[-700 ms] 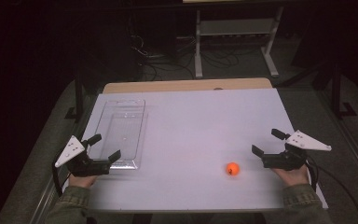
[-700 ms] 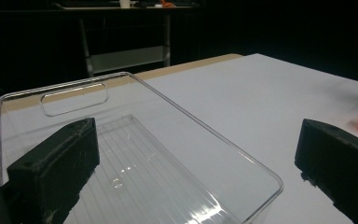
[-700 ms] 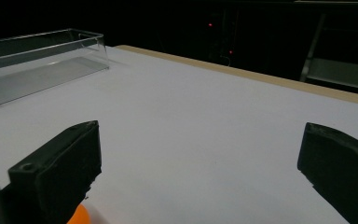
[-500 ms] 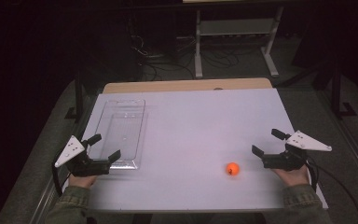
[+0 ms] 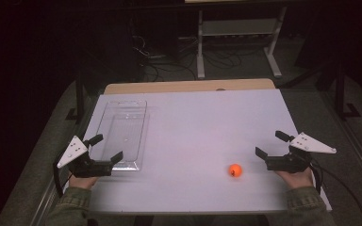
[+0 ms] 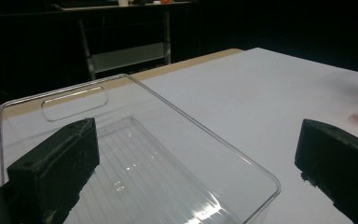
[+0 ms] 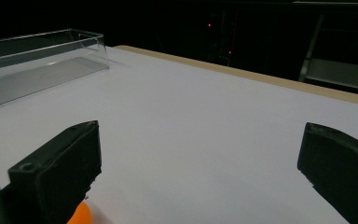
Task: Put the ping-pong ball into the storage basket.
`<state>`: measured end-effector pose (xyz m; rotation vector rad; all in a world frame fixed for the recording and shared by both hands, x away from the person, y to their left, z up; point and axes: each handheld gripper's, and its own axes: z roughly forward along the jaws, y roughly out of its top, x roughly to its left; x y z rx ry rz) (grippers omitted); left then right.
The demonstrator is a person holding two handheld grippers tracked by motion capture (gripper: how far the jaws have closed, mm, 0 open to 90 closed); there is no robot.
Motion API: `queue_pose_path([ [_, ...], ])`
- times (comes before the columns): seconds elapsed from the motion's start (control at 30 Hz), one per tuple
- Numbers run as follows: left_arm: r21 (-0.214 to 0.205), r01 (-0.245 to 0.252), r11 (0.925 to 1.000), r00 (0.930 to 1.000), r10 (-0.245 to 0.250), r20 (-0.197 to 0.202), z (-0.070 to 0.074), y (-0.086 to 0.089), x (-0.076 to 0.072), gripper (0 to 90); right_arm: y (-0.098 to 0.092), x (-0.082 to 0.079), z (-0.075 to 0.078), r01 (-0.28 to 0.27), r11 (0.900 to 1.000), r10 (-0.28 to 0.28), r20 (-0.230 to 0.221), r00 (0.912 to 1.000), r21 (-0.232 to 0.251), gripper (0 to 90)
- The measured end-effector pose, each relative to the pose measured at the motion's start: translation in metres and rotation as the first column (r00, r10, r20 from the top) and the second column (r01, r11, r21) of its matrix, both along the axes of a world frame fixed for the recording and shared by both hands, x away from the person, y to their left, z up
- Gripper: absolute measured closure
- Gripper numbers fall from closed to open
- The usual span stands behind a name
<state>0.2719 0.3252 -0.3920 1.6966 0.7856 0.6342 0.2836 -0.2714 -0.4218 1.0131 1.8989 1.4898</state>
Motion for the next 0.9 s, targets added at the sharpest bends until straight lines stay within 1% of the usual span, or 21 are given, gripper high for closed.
queue_pose_path([
  [0.2, 0.018, 0.015, 0.9997, 0.9999, -0.015, -0.001, 0.007, -0.003, 0.001, 0.0, 0.001, -0.001, -0.001, -0.003, 1.0, 0.003, -0.006, 1.0, -0.008, 0.0],
  [0.37, 0.051, 0.021, 0.9985, 0.9998, -0.021, -0.009, 0.014, -0.004, 0.002, 0.0, 0.002, 0.0, -0.001, -0.008, 0.9999, 0.008, -0.009, 0.9999, -0.013, 0.0],
  [0.43, 0.053, 0.023, 0.9983, 0.9997, -0.023, -0.007, 0.016, -0.005, 0.003, 0.0, 0.003, 0.0, -0.001, -0.007, 0.9999, 0.007, -0.007, 1.0, -0.014, 0.0],
  [0.53, 0.08, 0.028, 0.9964, 0.9996, -0.027, -0.01, 0.019, -0.007, 0.004, 0.0, 0.002, 0.0, -0.001, -0.001, 0.9998, 0.001, 0.001, 1.0, -0.018, 0.0],
  [0.9, 0.111, 0.056, 0.9923, 0.9983, -0.053, -0.024, 0.027, -0.015, 0.008, 0.0, 0.002, 0.0, -0.001, -0.003, 0.9999, 0.003, -0.002, 1.0, -0.015, 0.0],
])
